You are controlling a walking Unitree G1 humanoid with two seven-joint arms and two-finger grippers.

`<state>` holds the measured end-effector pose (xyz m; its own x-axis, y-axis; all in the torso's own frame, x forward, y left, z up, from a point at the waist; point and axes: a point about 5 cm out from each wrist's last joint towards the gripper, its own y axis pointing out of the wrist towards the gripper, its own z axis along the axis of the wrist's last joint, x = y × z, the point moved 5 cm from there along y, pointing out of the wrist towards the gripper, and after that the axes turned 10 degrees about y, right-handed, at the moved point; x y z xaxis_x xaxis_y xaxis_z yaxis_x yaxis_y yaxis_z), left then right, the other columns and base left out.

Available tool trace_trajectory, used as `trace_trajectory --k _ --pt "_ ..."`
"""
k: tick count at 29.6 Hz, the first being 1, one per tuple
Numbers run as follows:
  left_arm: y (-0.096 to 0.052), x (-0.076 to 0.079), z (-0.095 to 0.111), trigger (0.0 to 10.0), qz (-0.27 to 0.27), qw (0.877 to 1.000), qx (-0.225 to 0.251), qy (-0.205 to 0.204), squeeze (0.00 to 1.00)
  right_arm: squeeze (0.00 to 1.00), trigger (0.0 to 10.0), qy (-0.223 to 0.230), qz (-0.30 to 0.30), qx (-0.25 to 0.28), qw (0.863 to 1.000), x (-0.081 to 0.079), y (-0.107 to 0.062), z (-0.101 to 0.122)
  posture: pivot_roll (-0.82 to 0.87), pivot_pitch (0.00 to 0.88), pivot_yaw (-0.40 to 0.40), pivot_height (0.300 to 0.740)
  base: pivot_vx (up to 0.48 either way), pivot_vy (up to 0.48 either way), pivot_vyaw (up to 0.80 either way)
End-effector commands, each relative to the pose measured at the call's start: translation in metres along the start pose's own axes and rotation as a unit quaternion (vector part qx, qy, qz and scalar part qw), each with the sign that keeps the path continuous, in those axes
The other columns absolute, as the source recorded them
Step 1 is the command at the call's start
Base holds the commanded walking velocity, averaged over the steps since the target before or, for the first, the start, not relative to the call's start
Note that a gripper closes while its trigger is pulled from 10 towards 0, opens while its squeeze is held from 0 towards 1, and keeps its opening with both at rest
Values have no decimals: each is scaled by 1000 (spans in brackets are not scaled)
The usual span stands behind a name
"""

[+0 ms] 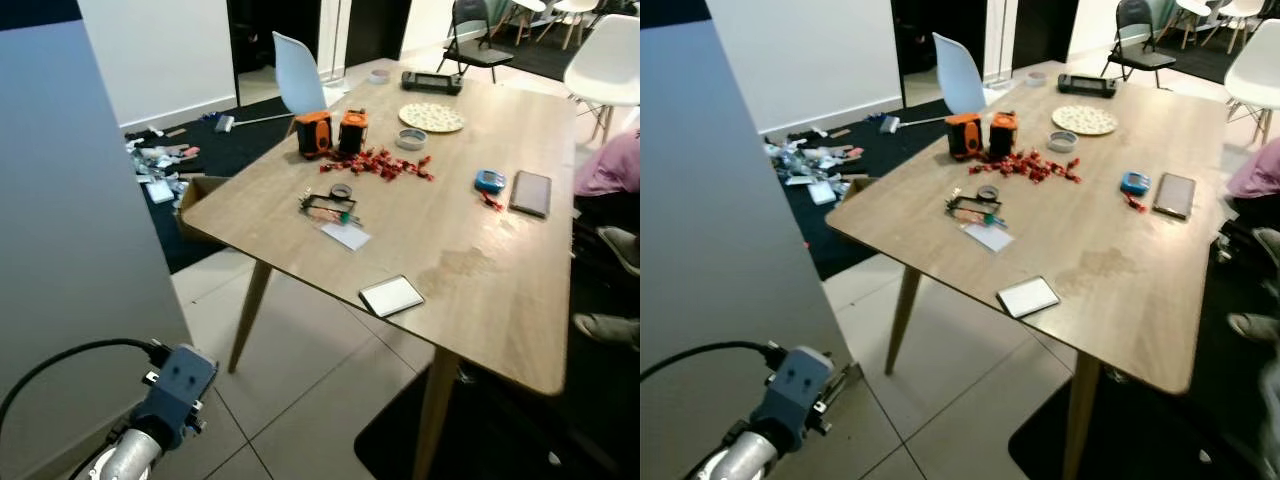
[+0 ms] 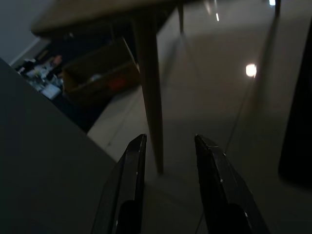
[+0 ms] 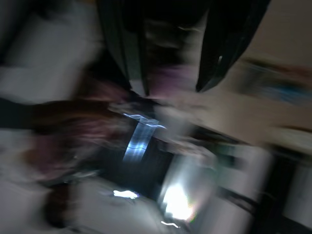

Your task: Hang keys on a hook

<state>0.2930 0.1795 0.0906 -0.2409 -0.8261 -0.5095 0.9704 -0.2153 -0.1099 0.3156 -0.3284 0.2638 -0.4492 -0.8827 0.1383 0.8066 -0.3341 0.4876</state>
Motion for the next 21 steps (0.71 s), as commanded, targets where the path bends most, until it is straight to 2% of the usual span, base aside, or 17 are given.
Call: trace_trajectory --k 1,2,3,4,5,6,8,10,12,13,15,21 --pt "1 -3 4 10000 21 999 -4 -45 0 0 10000 120 120 -27 985 -65 -11 2 73 138 -16 740 0 0 0" --pt "5 -9 15 10000 34 997 10 -63 0 0 10000 188 183 -33 964 -105 -23 10 81 137 -18 740 0 0 0" --pt "5 -9 15 10000 34 997 10 -63 0 0 10000 188 183 -33 964 -105 -23 10 81 137 -18 740 0 0 0" --pt "8 -14 27 10000 45 996 26 -75 0 0 10000 241 235 -35 941 -138 -36 21 83 137 -19 740 0 0 0" --pt "10 -18 35 10000 53 995 37 -80 0 0 10000 270 265 -38 925 -157 -45 28 90 137 -21 740 0 0 0" --pt "10 -18 35 10000 53 995 37 -80 0 0 10000 270 265 -38 925 -157 -45 28 90 137 -21 740 0 0 0" --pt "15 -25 57 10000 65 992 70 -86 0 0 10000 323 323 -59 888 -194 -70 36 100 136 -23 740 0 0 0" --pt "18 -27 75 10000 69 990 95 -83 0 0 10000 345 350 -73 868 -213 -85 38 101 135 -24 740 0 0 0" --pt "19 -25 89 10000 64 989 116 -68 0 0 10000 359 361 -82 857 -224 -94 39 102 134 -23 740 0 0 0" --pt "19 -25 89 10000 64 989 116 -68 0 0 10000 359 361 -82 857 -224 -94 39 102 134 -23 740 0 0 0" --pt "21 -21 102 10000 58 989 128 -53 0 0 10000 372 370 -91 847 -230 -99 38 104 133 -24 740 0 0 0" --pt "22 -13 113 10000 45 987 139 -61 0 0 10000 374 364 -111 846 -229 -107 27 99 133 -18 740 0 0 0"
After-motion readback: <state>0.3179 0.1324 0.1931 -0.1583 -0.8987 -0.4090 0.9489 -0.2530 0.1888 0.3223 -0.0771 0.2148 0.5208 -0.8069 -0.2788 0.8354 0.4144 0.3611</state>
